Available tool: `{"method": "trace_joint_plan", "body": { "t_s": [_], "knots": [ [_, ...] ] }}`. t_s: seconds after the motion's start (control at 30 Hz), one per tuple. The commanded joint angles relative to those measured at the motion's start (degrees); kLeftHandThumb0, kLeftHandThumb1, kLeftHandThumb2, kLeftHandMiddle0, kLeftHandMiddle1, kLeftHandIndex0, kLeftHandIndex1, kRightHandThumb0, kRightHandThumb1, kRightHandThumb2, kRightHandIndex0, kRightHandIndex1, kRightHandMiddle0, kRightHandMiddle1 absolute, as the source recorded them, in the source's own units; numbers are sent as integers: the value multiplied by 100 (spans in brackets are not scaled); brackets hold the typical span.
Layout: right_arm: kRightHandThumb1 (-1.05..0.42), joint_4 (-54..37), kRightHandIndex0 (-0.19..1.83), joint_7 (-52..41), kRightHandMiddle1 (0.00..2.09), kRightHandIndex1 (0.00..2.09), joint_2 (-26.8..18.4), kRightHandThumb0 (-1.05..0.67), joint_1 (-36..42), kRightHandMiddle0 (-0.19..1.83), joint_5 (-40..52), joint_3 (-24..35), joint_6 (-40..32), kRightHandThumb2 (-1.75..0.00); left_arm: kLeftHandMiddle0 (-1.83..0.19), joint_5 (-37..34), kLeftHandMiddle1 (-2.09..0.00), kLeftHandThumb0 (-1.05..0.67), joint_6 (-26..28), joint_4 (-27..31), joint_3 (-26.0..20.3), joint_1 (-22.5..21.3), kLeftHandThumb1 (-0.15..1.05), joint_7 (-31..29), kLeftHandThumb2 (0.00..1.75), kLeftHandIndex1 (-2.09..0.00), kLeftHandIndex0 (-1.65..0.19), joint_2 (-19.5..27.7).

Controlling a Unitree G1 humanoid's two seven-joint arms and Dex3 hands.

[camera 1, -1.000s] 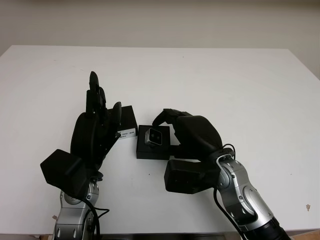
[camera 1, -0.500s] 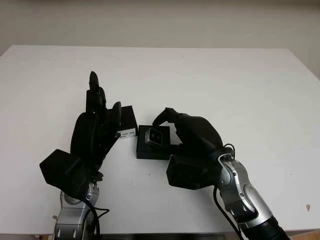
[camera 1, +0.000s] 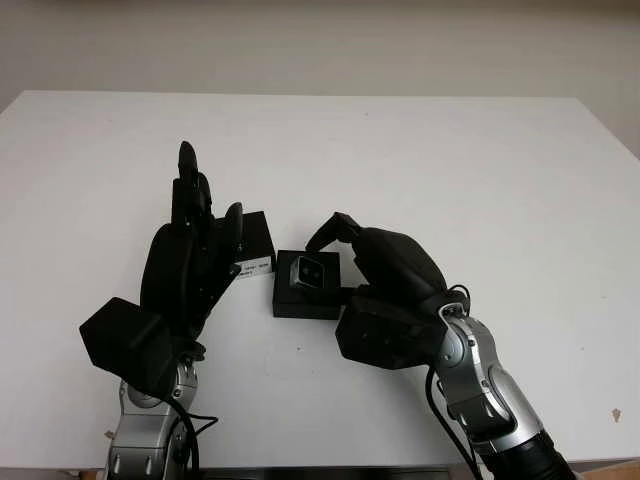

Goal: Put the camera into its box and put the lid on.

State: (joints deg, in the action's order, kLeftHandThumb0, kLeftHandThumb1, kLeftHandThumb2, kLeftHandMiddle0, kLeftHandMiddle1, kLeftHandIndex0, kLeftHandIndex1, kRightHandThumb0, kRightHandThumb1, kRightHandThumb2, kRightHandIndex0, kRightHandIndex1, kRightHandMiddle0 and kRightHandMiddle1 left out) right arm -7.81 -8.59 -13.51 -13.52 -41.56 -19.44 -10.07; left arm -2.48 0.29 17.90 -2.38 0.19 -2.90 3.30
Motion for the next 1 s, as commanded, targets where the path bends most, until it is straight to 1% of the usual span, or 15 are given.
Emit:
{"method": "trace_joint_plan", "body": {
  "t_s": [0.0,0.17,0.4,0.5,0.7,0.87,0.97],
  "knots": [
    [-92,-51,38,110,127,14,-12,-53,51,19,26,-9,120,-5,19,26,0,-70,-3,58,6,-73,105,16,49,0,19,14],
    [-93,-17,38,262,125,14,-33,-53,78,19,0,-28,252,-6,19,51,0,-72,26,69,7,-72,105,26,50,0,19,24],
    [-92,295,45,1032,125,19,-1,-53,105,29,-110,-62,753,-5,19,28,0,-72,35,58,9,-95,105,29,49,0,19,3],
    [-93,405,46,1231,125,20,-15,-54,98,30,-199,-106,867,-6,19,13,0,-72,72,91,16,-77,105,42,48,0,19,-15],
    [-94,427,42,1166,122,20,-84,-55,55,26,-398,-189,826,-6,19,25,0,-72,23,73,16,-103,105,51,48,0,19,-9],
    [-96,476,39,1156,120,20,-293,-57,-7,25,-990,-351,750,-6,19,66,0,-71,-98,9,2,-122,105,27,49,0,19,27],
    [-97,508,39,1139,114,20,-329,-57,-15,28,-1187,-393,709,-6,19,74,0,-71,-105,12,0,-116,105,23,49,0,19,35]
  ]
}}
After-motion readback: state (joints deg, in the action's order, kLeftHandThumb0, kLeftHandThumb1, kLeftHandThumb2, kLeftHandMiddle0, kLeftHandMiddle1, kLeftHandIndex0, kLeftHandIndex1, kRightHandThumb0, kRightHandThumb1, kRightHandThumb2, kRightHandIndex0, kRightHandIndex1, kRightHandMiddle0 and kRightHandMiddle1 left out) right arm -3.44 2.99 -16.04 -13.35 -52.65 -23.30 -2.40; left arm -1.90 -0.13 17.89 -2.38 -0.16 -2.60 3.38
